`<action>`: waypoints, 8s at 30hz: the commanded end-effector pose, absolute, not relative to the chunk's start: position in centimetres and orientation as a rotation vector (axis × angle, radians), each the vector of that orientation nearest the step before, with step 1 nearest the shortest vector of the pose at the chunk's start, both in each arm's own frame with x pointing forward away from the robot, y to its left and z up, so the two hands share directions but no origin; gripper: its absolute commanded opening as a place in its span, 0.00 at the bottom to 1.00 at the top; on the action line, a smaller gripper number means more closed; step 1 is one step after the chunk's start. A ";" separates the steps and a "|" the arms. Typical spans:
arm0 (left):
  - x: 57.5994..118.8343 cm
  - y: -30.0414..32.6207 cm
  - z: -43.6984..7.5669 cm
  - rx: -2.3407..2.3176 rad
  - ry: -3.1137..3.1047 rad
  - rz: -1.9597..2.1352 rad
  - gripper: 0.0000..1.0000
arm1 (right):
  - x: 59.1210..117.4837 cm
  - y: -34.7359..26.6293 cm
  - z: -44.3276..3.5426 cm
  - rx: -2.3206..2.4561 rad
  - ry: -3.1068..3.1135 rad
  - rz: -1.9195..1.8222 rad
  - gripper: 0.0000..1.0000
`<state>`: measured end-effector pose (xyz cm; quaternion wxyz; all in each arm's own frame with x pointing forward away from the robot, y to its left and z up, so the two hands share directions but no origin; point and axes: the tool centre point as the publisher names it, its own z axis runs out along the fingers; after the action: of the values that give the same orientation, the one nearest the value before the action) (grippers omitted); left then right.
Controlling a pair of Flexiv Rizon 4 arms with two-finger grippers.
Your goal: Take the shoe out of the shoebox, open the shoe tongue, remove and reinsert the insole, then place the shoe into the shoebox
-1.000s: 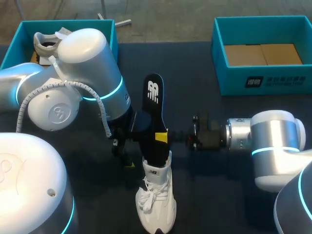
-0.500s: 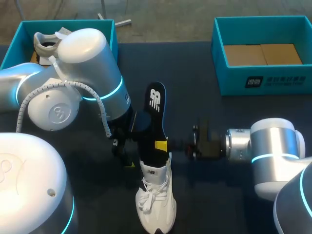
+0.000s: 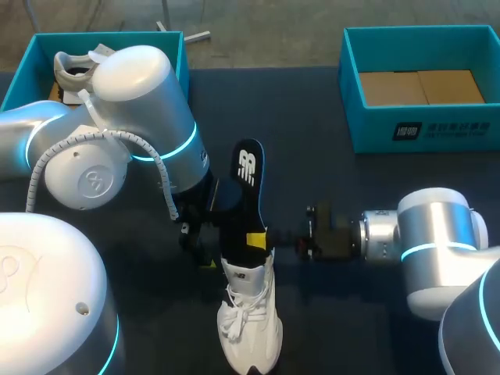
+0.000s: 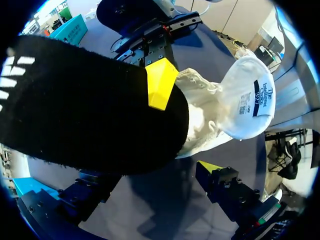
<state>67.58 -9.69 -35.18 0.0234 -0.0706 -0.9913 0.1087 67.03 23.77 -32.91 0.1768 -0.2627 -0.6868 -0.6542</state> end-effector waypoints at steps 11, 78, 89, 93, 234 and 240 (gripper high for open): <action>67.6 -9.7 -35.2 -0.217 -3.070 0.333 1.00 | 66.2 23.4 -34.8 -0.815 -1.914 -1.784 0.00; 67.6 -9.7 -35.2 -0.217 -3.070 0.333 1.00 | 67.5 23.8 -32.0 -0.725 -1.991 -1.777 0.28; 67.6 -9.7 -35.2 -0.217 -3.070 0.333 1.00 | 68.6 24.1 -30.4 -0.667 -2.046 -1.751 0.27; 67.6 -9.7 -35.2 -0.217 -3.070 0.333 1.00 | 68.9 24.0 -30.3 -0.668 -2.051 -1.742 0.24; 67.6 -9.7 -35.2 -0.217 -3.070 0.333 1.00 | 66.9 24.3 -33.8 -0.897 -1.802 -1.762 0.30; 67.6 -9.7 -35.2 -0.217 -3.070 0.333 1.00 | 67.3 24.5 -33.2 -0.879 -1.817 -1.813 0.28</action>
<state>67.58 -9.69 -35.18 0.0233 -0.0706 -0.9913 0.1087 67.23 24.56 -33.20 0.2180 -0.3156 -0.6545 -0.6516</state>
